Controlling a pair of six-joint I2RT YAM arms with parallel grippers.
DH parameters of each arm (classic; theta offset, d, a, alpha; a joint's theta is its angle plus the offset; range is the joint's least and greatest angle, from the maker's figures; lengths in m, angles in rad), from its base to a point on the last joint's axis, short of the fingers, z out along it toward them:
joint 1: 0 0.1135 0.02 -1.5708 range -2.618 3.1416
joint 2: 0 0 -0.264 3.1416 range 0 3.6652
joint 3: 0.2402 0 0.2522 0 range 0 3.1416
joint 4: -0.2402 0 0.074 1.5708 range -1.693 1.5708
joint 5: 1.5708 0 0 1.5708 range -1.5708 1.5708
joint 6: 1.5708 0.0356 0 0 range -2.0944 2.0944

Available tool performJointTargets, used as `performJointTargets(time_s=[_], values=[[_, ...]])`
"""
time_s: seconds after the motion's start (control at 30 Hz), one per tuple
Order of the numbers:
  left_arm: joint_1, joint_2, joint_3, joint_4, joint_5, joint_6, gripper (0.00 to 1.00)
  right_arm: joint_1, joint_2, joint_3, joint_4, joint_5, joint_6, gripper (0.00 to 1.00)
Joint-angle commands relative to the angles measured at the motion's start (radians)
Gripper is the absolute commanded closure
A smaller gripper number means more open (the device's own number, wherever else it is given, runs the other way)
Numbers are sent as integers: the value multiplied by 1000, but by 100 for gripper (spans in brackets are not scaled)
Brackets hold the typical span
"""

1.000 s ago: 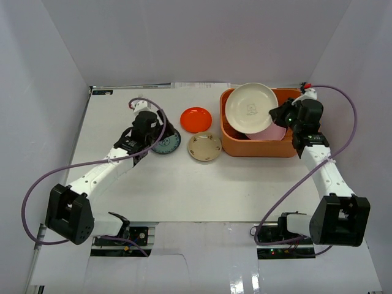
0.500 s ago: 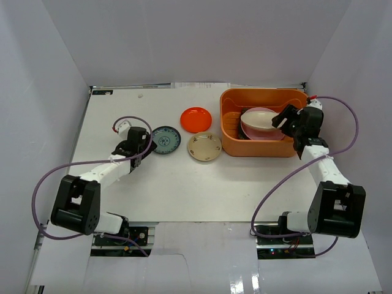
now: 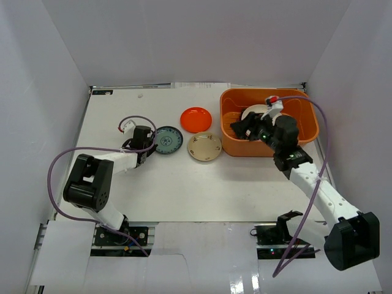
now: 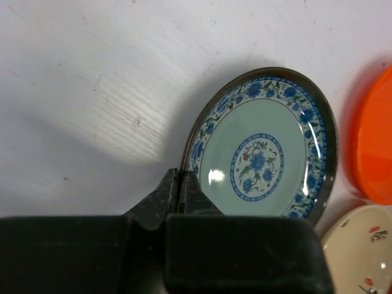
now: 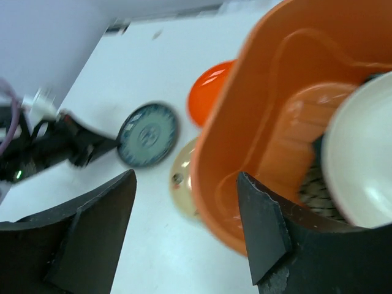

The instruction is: Place the plates into the plastic bin on the countertop

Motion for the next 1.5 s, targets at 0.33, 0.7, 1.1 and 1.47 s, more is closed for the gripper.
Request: performJointTargets(time_s=[0.33, 0.7, 1.1, 1.47], values=[[-10, -451, -152, -9, 63, 17, 100, 343, 323, 241, -59, -61, -142, 1], [-53, -631, -175, 15, 371, 66, 100, 370, 522, 401, -107, -76, -102, 3], [-56, -605, -120, 80, 563, 27, 100, 330, 472, 381, -91, 54, -70, 92], [-154, -331, -33, 68, 483, 62, 35, -138, 211, 211, -44, 51, 7, 92]])
